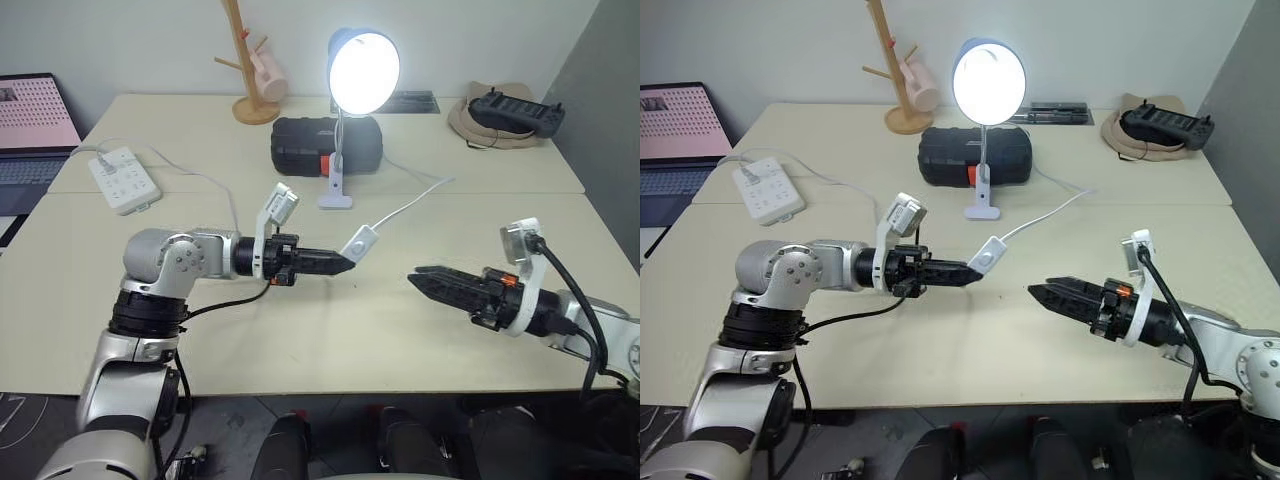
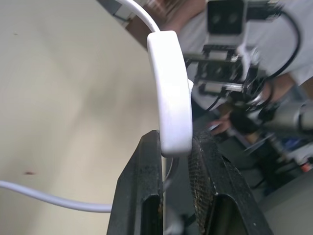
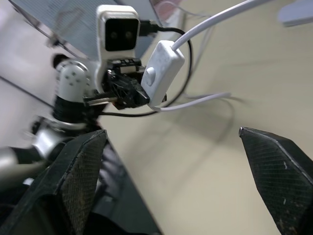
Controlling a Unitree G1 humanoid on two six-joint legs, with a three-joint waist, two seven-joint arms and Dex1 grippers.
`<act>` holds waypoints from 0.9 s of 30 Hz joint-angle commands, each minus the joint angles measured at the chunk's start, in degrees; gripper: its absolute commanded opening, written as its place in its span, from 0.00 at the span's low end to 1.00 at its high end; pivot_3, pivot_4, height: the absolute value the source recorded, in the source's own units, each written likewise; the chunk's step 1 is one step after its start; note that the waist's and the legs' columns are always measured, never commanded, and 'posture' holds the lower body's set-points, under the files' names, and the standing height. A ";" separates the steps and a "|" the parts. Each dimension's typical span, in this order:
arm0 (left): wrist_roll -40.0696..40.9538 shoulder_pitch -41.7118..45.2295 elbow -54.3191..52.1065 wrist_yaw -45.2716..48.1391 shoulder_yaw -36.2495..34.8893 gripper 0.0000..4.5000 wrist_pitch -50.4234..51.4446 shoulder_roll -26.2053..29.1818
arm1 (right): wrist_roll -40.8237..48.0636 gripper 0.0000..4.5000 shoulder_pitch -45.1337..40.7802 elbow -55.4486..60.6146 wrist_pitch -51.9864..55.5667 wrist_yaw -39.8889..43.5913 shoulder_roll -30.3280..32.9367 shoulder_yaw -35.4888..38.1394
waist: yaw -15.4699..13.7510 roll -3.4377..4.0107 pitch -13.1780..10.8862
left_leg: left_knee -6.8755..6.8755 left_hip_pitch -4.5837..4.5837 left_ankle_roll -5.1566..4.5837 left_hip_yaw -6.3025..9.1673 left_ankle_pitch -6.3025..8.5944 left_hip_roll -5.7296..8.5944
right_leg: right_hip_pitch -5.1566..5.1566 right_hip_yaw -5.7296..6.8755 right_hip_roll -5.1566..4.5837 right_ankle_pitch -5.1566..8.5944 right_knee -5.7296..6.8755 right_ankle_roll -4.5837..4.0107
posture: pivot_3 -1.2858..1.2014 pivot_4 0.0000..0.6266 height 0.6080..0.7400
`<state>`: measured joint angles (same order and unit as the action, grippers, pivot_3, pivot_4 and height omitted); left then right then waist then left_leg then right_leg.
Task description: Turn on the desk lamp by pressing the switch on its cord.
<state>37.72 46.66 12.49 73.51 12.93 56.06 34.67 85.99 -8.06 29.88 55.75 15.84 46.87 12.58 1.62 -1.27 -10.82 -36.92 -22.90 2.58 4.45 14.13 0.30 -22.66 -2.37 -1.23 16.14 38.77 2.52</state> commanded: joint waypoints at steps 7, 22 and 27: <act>-31.92 15.41 35.22 4.65 12.63 0.09 -50.98 -3.75 | -27.65 0.99 6.33 15.00 -8.43 -4.90 0.13 -2.27 | -0.16 -0.03 -0.01 | 0.00 -0.18 -0.09 -0.01 0.07 0.05 | -0.02 -0.01 -0.06 -0.05 -0.25 -0.08 | 0.52 0.24 1.00; -43.60 24.16 57.43 5.17 8.96 0.45 -70.30 -10.47 | -34.57 1.00 13.81 19.12 -9.43 -5.65 -6.18 -3.19 | 0.03 -0.04 -0.01 | -0.19 -0.81 -0.36 0.03 0.23 0.12 | -0.62 0.05 -0.10 -0.04 -0.03 -0.05 | 0.52 0.24 1.00; -43.39 24.38 56.32 10.01 6.40 0.70 -69.22 -7.75 | -35.12 1.00 13.14 17.41 -9.46 -2.68 -5.68 -3.11 | 0.32 -0.04 -0.01 | -0.20 -0.74 -0.36 0.02 0.23 0.10 | -0.62 0.03 -0.07 -0.04 0.07 -0.06 | 0.52 0.24 1.00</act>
<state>-5.99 69.36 70.09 81.68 21.57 -13.16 25.06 50.75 5.64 46.75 47.37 11.52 40.79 7.96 1.94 -1.31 -10.83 -37.11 -23.61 2.23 4.46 14.36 0.39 -23.27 -2.35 -1.28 16.10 38.86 2.47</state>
